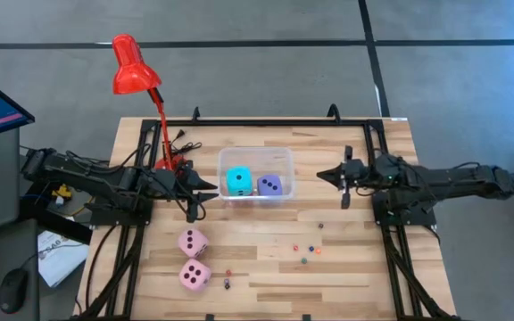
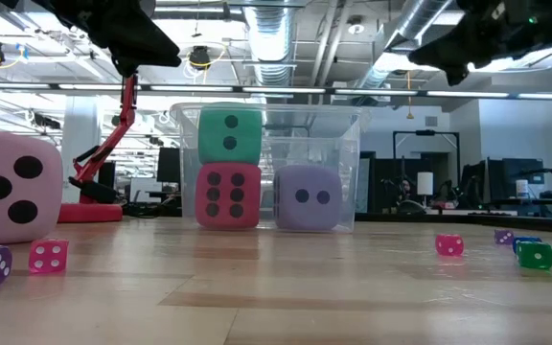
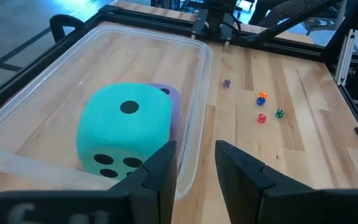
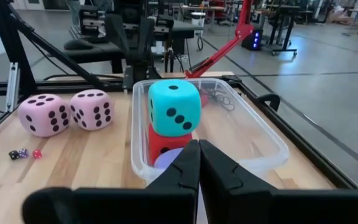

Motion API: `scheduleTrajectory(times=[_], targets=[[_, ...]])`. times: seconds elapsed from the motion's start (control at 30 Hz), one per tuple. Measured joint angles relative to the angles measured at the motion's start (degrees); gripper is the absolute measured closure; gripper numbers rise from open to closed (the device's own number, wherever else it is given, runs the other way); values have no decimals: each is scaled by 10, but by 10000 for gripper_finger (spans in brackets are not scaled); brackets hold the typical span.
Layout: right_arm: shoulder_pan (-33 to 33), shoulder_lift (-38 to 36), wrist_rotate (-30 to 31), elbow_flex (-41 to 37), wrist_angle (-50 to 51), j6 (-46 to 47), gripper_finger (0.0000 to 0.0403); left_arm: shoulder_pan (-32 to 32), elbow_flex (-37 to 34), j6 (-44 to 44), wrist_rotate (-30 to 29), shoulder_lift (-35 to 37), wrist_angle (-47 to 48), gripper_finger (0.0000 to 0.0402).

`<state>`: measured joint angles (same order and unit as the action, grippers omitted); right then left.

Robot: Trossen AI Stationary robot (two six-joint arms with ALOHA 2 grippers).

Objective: Pick & Place Dice
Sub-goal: Put the large pink die into the transparent bin

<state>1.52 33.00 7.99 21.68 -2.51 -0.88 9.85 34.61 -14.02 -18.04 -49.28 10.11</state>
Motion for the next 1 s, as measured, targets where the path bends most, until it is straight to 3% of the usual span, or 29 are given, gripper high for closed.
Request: scheduleTrajectory(times=[0.5, 0.73, 1.0], targets=[[0, -172, -2, -106, -38, -23, 403, 0, 0, 0, 0, 0, -4, 300], [0, -246, -4, -135, -39, -27, 403, -1, 0, -18, -5, -1, -108, 300], [0, -281, -5, -135, -39, -27, 403, 24, 6, -48, -51, -90, -152, 344]])
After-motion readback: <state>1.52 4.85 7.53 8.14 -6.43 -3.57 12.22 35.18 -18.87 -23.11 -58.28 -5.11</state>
